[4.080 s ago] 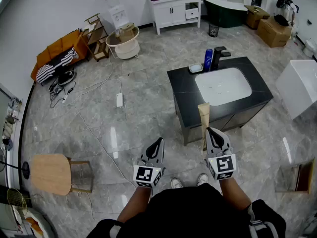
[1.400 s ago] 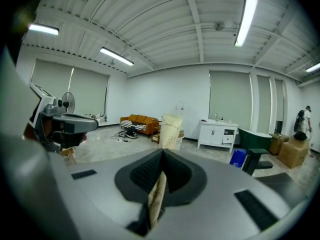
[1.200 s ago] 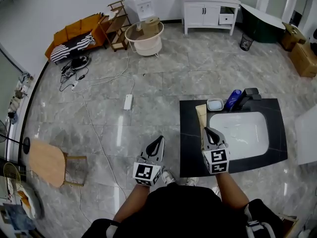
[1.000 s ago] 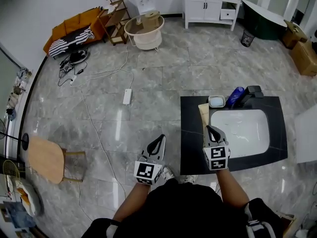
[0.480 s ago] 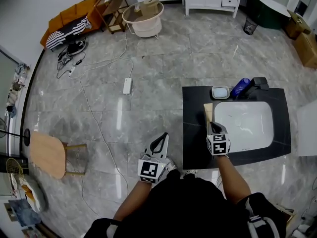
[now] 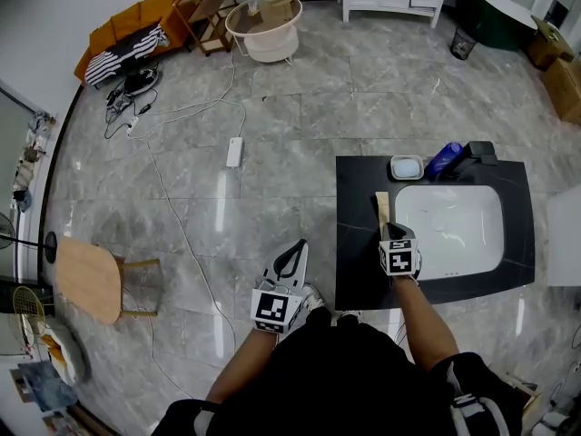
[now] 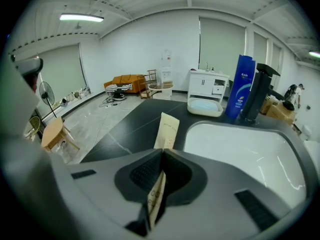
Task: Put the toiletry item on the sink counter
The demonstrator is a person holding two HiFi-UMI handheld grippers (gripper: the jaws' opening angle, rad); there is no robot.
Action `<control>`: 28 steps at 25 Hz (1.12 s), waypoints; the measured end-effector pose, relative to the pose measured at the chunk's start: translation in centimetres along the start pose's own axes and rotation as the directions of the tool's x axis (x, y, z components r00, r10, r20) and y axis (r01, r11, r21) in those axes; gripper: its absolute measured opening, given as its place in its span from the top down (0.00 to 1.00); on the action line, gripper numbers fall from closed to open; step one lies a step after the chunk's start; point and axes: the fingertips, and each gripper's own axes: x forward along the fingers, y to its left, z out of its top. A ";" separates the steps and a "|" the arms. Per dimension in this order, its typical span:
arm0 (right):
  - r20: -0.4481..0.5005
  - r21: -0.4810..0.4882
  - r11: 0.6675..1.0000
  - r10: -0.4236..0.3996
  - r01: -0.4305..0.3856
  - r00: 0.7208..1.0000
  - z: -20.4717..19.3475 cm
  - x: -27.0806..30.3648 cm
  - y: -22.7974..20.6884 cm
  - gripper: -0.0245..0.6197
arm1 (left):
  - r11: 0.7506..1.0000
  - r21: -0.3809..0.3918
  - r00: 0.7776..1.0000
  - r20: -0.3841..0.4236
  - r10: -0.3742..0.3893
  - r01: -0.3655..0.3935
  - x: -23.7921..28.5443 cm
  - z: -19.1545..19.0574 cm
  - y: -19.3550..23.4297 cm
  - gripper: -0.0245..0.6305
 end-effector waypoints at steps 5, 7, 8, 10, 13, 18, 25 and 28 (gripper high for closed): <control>0.002 0.025 0.999 0.023 -0.023 1.000 0.1 0.2 0.1 0.86 | 1.000 -0.007 1.000 -0.014 0.008 -0.008 0.3 -0.5 0.1 0.95; 0.023 0.033 0.999 0.023 -0.023 0.999 0.9 -0.6 0.0 0.85 | 1.000 -0.008 1.000 -0.012 0.008 -0.009 0.3 -0.4 0.1 0.95; 0.041 0.035 0.999 0.022 -0.024 0.999 1.5 -1.2 0.0 0.85 | 1.000 -0.007 1.000 -0.011 0.008 -0.008 0.3 -0.3 0.1 0.95; 0.088 0.033 0.999 0.024 -0.027 0.996 3.2 -2.6 0.0 0.85 | 1.000 -0.006 1.000 -0.007 0.005 -0.005 0.4 -0.1 0.0 0.95; 0.181 0.021 0.999 0.032 -0.037 0.983 6.6 -5.5 0.4 0.86 | 1.000 -0.010 1.000 0.004 -0.004 0.004 0.5 0.3 -0.2 0.95; 0.345 -0.005 0.999 0.033 -0.033 0.938 12.3 -10.7 1.0 0.88 | 1.000 -0.029 1.000 0.017 -0.009 0.010 1.1 1.0 -0.6 0.95; 0.547 -0.049 0.999 0.014 0.015 0.837 17.4 -18.3 1.9 0.95 | 1.000 -0.012 0.998 0.052 -0.026 0.027 1.4 3.0 -0.9 0.95; 0.593 -0.066 0.998 0.023 0.021 0.805 18.0 -20.7 2.2 0.95 | 0.999 -0.010 0.997 0.065 -0.031 0.032 1.2 3.3 -1.2 0.95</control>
